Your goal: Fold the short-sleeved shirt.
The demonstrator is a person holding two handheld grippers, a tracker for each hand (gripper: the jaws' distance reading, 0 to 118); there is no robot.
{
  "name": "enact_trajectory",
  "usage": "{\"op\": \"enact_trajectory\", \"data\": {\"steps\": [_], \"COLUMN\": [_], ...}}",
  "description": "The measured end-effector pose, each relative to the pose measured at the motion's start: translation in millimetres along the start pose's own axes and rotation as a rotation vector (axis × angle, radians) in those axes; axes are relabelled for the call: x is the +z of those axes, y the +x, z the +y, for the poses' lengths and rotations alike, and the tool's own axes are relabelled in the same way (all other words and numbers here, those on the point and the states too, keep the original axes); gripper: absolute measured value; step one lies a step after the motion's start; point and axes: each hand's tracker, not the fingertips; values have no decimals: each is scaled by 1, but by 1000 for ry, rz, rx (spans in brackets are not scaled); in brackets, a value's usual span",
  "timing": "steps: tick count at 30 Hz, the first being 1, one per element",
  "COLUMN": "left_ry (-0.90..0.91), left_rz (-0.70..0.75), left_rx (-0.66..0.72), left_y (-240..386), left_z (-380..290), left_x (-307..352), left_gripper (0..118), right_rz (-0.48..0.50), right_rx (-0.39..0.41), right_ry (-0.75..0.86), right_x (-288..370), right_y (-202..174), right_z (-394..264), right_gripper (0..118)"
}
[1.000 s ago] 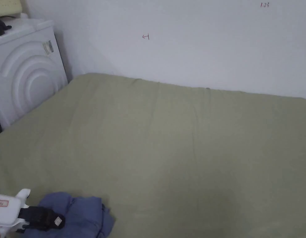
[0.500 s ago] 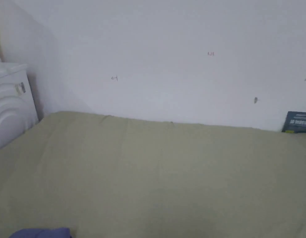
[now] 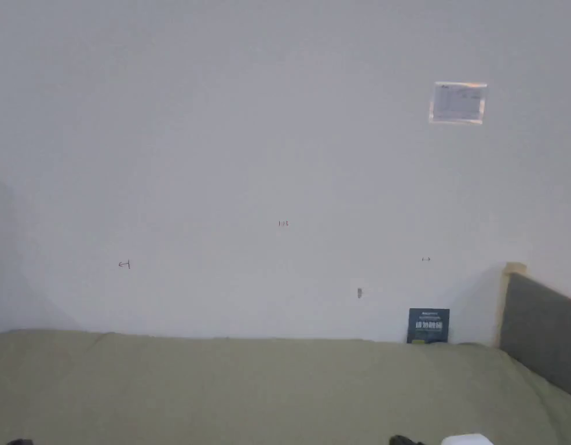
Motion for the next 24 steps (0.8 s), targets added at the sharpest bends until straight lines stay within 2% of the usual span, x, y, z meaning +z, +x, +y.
{"op": "enact_trajectory", "data": {"steps": [1, 3, 4, 6, 7, 8, 11, 17, 22, 23, 24], "left_ry": [67, 117, 110, 97, 86, 75, 65, 57, 78, 77, 79], "left_rz": [-19, -44, -50, -146, -168, -171, -182, -200, -188, -184, -179], "left_rx": [-7, 51, 55, 76, 66, 61, 68, 59, 62, 60, 60], "left_y": [9, 43, 52, 64, 73, 75, 79, 84, 79, 75, 74], "left_z": [7, 31, 38, 46, 54, 54, 52, 51, 50, 50, 50], "left_x": [8, 28, 31, 35, 42, 46, 50, 41, 43, 42, 43], "left_gripper": [5, 5, 5, 5, 5, 5, 5, 5, 6, 11, 22], "right_rz": [9, -26, -26, -27, -1, 6, -78, -46, -52, -55, -57], "right_rx": [27, 27, 9, -92, -115, -91, 4, -26, -2, 2, 3], "right_ry": [44, 97, 87, 129, 147, 141, 153, 128, 120, 126, 131], "right_x": [8, 28, 37, 55, 63, 69, 78, 60, 57, 57, 58], "right_y": [-3, -9, -10, -8, -6, -5, -12, -13, -18, -18, -20], "right_z": [11, 28, 33, 36, 34, 31, 21, 19, 22, 23, 24], "right_gripper": [0, 0, 0, 0, 0, 0, 0, 0, 3, 6, 9]}}
